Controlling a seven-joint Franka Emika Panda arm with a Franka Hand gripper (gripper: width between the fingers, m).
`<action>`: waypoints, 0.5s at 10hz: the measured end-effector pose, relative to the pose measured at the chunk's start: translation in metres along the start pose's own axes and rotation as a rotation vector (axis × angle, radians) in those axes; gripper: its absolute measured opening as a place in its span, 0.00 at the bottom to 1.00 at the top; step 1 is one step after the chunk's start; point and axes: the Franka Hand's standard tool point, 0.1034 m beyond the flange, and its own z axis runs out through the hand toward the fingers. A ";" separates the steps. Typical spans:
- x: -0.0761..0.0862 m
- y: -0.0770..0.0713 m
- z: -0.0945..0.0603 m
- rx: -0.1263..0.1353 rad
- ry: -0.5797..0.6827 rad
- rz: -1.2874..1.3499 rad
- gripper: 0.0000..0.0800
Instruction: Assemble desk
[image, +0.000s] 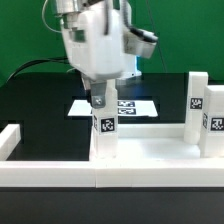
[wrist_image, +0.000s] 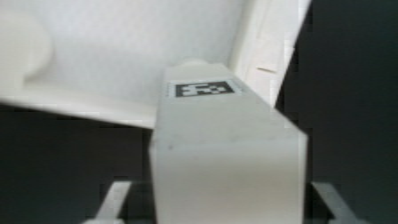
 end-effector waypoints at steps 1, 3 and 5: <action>-0.001 0.002 0.000 0.003 -0.033 0.174 0.37; -0.002 0.003 0.000 0.007 -0.074 0.435 0.37; -0.001 0.004 0.000 0.000 -0.071 0.562 0.37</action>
Offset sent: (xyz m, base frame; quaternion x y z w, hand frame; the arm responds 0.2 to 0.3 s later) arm 0.0112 0.0044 0.0026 0.0412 -0.0020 0.2896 0.9562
